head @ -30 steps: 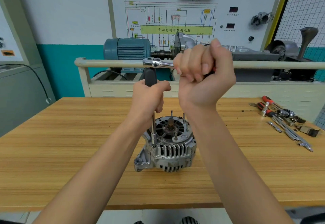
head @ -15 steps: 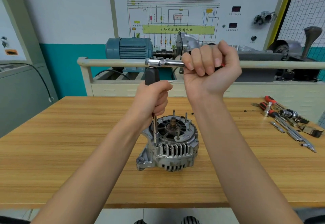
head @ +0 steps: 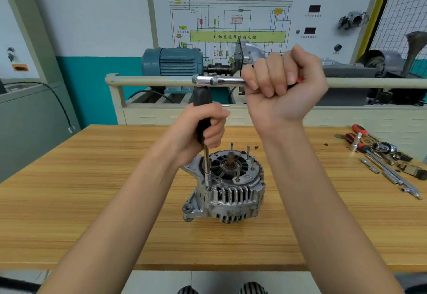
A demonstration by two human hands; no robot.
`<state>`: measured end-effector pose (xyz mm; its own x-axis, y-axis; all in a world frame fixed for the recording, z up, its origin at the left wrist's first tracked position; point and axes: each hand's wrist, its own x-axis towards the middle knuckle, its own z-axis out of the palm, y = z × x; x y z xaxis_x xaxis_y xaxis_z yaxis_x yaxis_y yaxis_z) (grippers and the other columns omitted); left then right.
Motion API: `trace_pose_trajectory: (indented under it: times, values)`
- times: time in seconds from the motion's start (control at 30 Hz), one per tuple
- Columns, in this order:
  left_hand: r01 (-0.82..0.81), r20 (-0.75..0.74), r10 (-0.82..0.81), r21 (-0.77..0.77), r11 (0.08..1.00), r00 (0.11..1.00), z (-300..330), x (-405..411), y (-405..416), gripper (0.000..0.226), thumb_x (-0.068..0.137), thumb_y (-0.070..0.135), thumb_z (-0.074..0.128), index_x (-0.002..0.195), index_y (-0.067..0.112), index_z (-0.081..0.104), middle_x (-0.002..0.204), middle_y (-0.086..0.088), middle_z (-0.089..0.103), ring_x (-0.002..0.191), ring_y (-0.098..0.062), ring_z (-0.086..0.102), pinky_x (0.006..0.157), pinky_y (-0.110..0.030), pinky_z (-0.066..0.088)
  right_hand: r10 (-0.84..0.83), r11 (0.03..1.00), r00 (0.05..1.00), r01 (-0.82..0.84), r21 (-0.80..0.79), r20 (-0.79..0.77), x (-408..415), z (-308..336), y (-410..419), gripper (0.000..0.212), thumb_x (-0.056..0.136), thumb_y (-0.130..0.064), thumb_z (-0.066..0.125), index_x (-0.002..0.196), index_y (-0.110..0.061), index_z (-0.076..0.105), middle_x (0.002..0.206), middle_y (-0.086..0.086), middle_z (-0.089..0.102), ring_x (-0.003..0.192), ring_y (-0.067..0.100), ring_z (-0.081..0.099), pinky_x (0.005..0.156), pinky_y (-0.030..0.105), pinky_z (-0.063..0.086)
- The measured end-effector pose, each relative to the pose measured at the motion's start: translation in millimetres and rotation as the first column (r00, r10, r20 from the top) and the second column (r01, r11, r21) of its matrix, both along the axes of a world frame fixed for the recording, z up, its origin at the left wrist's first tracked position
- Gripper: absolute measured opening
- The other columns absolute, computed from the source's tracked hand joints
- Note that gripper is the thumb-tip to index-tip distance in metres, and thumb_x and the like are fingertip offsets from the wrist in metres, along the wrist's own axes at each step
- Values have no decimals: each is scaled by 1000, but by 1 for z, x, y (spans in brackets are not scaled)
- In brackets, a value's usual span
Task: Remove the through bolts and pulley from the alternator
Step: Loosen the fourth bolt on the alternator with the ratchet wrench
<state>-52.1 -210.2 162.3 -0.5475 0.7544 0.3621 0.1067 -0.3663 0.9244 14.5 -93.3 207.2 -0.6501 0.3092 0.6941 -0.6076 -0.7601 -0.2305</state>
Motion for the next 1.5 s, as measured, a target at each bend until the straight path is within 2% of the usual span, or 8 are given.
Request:
trace_pose_trajectory:
  times: [0.17, 0.37, 0.6, 0.73, 0.97, 1.13, 1.3, 1.5]
  values:
    - [251, -37, -253, -49, 967, 967, 2, 0, 0, 41, 78, 14, 59, 42, 16, 41, 32, 8, 33, 26, -4, 28, 34, -15, 24, 355, 909, 935, -340, -241, 17, -15, -3, 14, 46, 82, -15, 37, 36, -15, 33, 30, -4, 25, 27, 10, 21, 38, 22, 23]
    - [-194, 54, 193, 4, 981, 980, -2, 5, 12, 55, 88, 7, 52, 41, 22, 29, 34, 7, 22, 28, -8, 17, 34, -15, 18, 11, 993, 1000, -9, -120, 12, -4, -4, 1, 45, 83, -13, 38, 38, -17, 35, 34, -5, 25, 32, 10, 21, 41, 23, 24]
    - [-645, 67, 643, 17, 764, 763, -5, 14, 32, 37, 82, 2, 56, 60, 16, 30, 43, 5, 25, 33, -10, 20, 37, -16, 21, -360, 923, 902, 381, 47, -238, 7, -10, -27, 44, 85, -5, 35, 43, -18, 40, 36, -4, 31, 35, 9, 24, 47, 27, 22]
    - [-538, 11, 538, 14, 843, 843, -5, 12, 26, 39, 84, 3, 58, 57, 16, 33, 40, 7, 29, 33, -11, 24, 37, -17, 24, -230, 970, 958, 240, 37, -173, 8, -9, -10, 48, 87, -7, 33, 40, -16, 37, 34, -5, 28, 35, 11, 18, 46, 25, 23]
    - [100, -16, -101, -65, 993, 995, 3, 3, 5, 42, 77, 11, 63, 44, 19, 38, 34, 8, 31, 28, -6, 25, 34, -17, 23, 330, 911, 941, -296, -286, 78, -21, -2, 22, 45, 80, -12, 38, 35, -15, 32, 30, -4, 23, 26, 12, 24, 36, 20, 25]
    - [-218, 61, 219, -19, 976, 974, 0, 9, 15, 54, 86, 5, 55, 42, 22, 29, 33, 8, 23, 28, -7, 17, 33, -16, 16, 134, 967, 987, -110, -232, 93, -13, -1, 14, 42, 78, -13, 40, 37, -17, 34, 33, -5, 23, 30, 11, 20, 39, 21, 24]
    - [-599, 92, 595, 21, 800, 798, -3, 16, 27, 42, 83, 1, 55, 56, 18, 28, 42, 5, 23, 33, -11, 17, 38, -15, 18, -201, 979, 973, 204, 20, -114, 6, -6, -16, 50, 88, -7, 35, 40, -17, 35, 35, -5, 26, 35, 10, 18, 46, 24, 23]
    - [-641, 38, 640, 71, 764, 767, -8, 16, 28, 38, 81, -1, 57, 59, 16, 31, 47, 1, 24, 36, -12, 19, 39, -18, 20, -271, 955, 938, 290, 63, -218, 8, -7, -22, 48, 86, -6, 34, 39, -16, 38, 34, -5, 29, 33, 8, 22, 46, 25, 22]
